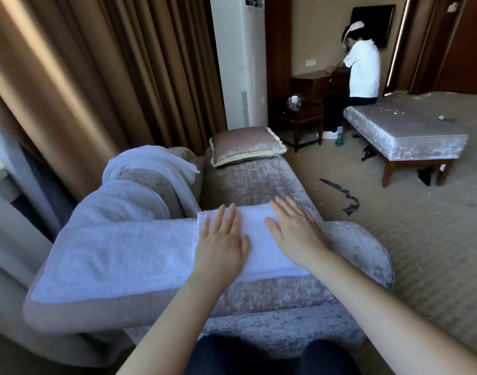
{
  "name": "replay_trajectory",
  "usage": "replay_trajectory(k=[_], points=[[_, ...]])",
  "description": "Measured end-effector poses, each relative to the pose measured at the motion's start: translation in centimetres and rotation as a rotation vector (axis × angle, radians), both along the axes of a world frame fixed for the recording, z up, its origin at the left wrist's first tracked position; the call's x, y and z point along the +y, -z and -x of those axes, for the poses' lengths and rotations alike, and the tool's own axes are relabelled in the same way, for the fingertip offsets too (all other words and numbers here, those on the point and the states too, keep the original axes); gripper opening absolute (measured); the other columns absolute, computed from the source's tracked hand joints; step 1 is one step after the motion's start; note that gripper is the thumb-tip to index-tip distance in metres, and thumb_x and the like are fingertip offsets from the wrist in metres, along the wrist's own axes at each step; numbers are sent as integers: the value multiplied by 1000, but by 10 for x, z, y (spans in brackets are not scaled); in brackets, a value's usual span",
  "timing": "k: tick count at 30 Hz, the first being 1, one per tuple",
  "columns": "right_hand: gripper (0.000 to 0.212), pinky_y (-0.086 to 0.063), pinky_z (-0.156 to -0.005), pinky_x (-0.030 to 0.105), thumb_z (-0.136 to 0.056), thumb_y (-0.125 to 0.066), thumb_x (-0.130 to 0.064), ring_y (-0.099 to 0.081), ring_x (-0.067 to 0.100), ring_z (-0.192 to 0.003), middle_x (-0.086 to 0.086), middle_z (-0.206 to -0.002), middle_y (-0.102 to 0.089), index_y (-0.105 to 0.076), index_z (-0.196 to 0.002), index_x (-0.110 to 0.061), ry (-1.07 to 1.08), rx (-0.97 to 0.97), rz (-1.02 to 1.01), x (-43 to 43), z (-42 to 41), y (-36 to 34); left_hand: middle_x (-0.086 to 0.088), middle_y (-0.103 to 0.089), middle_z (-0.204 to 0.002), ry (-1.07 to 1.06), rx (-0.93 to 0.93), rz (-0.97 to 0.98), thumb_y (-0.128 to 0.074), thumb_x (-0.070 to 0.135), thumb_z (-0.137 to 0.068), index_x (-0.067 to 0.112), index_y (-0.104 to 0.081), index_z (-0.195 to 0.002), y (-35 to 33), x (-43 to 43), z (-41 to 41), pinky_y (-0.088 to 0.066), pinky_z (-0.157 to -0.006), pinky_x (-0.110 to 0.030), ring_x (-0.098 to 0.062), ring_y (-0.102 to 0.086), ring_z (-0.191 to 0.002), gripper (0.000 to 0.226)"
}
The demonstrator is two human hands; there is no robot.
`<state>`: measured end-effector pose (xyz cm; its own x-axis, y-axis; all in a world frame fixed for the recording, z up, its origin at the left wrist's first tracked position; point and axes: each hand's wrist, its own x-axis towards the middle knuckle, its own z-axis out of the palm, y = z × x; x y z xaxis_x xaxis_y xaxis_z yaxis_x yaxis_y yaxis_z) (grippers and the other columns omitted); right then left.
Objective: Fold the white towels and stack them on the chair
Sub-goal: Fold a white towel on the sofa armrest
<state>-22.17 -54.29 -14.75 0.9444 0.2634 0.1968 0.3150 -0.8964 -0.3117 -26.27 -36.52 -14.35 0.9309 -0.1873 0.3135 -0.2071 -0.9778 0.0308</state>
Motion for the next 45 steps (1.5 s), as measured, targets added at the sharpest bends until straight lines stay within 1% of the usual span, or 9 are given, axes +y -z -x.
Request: replay_trajectory(k=[2,9,16,21,26,30,38,42,45], points=[[60,-5,-121,35,-103,-19,-49,2,10,-149,-7,-162,-8,-15,-155,-20,16,66,-22,-1,-2,7,-6,-28,-157,-32,21,19,-6,51,-91,10,-32,-150,15,8,2,-3,-119,-34,-24,-24,-146,77],[60,-11,-117,28,-101,-24,-51,0,7,-148,-10,-161,-12,-20,-154,-22,50,23,-75,-2,2,16,-13,-57,-136,-39,-62,33,-30,44,-95,4,-58,-132,24,11,0,-28,-112,-45,-29,-52,-129,61],[58,2,-120,43,-103,-15,-49,4,13,-149,-6,-163,-5,-14,-155,-23,36,-6,127,7,10,3,-6,-43,-150,36,26,58,-12,54,-93,11,-46,-143,10,28,6,-16,-119,-41,-24,-34,-142,75],[86,-2,-118,42,-83,5,-58,-11,15,-149,-2,-159,-24,-34,-148,-19,-204,-154,68,78,24,-10,-13,-66,-122,-154,-79,-58,-32,35,-92,5,-67,-117,3,128,28,-45,-98,-55,-34,-62,-113,52],[91,-9,-118,43,-78,4,-59,-17,19,-147,2,-157,-29,-39,-145,-15,-392,-170,9,170,21,-11,-7,-67,-91,-450,-104,-52,-36,36,-86,7,-66,-93,-9,215,69,-50,-65,-39,-34,-63,-80,43],[59,-17,-118,41,-100,-23,-48,-24,21,-145,4,-154,-34,-41,-143,-13,-473,-154,32,212,16,-9,-13,-61,-96,-659,-81,67,-54,27,-94,2,-61,-98,-19,253,83,-45,-71,-42,-38,-56,-95,26],[58,-49,-97,39,-93,-27,-44,-58,23,-120,7,-130,-61,-62,-123,-10,-414,-254,60,221,18,4,-5,-55,-106,-731,-79,182,-48,39,-98,8,-58,-104,-6,268,82,-42,-84,-36,-26,-52,-106,33],[56,-52,-91,38,-92,-28,-43,-61,23,-116,7,-126,-64,-64,-120,-10,-405,-272,94,219,18,7,-7,-60,-92,-753,8,517,-59,31,-91,4,-59,-97,-17,272,76,-41,-63,-29,-23,-56,-84,28],[62,-42,-104,39,-94,-22,-45,-49,24,-131,8,-141,-52,-53,-134,-9,-472,-263,50,218,17,6,-2,-62,-77,-714,-29,546,-64,26,-86,10,-58,-84,-37,267,80,-39,-54,-23,-16,-55,-70,17]])
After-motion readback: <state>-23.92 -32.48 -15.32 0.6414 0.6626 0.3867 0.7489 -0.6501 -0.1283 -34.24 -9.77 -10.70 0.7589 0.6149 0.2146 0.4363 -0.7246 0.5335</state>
